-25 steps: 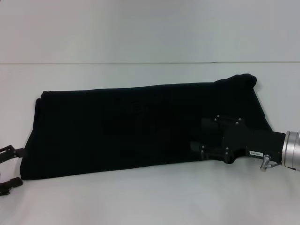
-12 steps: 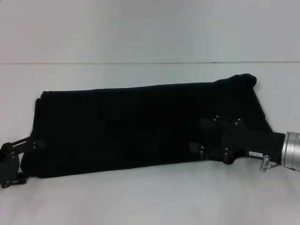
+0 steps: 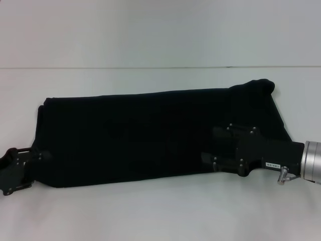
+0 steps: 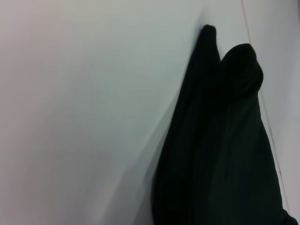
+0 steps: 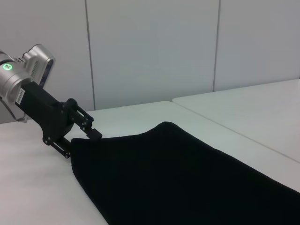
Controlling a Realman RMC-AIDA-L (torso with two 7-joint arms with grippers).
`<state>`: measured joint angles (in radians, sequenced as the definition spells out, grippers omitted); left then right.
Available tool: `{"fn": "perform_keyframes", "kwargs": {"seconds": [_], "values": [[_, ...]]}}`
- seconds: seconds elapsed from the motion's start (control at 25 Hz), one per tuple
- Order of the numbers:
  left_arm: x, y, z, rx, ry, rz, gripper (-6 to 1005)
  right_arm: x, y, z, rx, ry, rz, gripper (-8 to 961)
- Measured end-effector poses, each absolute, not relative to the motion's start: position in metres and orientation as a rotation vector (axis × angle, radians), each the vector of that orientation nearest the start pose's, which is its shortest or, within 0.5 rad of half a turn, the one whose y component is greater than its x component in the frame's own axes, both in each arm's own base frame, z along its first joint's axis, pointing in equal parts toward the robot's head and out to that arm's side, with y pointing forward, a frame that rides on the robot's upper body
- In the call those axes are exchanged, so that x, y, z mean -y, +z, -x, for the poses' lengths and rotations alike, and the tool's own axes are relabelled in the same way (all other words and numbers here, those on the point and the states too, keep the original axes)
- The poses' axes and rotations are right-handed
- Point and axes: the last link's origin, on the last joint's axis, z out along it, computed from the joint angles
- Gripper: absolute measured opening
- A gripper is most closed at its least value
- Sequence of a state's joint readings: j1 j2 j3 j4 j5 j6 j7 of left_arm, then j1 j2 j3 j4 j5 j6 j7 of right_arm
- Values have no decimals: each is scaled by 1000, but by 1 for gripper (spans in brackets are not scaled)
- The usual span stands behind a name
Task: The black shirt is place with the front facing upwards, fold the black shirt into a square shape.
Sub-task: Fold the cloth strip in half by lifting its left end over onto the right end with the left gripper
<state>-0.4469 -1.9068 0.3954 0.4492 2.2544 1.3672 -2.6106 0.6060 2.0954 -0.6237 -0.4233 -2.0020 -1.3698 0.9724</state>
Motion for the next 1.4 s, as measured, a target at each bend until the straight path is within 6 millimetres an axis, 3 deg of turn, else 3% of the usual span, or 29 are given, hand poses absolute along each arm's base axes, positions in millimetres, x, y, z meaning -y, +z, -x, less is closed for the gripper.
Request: {"fn": "perform_keyframes", "kwargs": {"seconds": [0.08, 0.32, 0.96, 1.12, 1.4], "values": [[-306, 52, 381, -2785, 887, -1740, 632, -341, -43, -264, -314, 619, 2672, 777], [-306, 51, 381, -2791, 887, -1734, 393, -339, -45, -264, -306, 605, 2691, 776], [-312, 53, 377, -2736, 939, -1821, 36, -338, -52, -271, -308, 515, 2722, 777], [-318, 62, 376, -2723, 1014, -1843, 35, -339, -50, -271, -318, 527, 2706, 777], [-329, 100, 383, -2747, 1111, -1918, 35, -341, -44, -275, -378, 552, 2661, 777]]}}
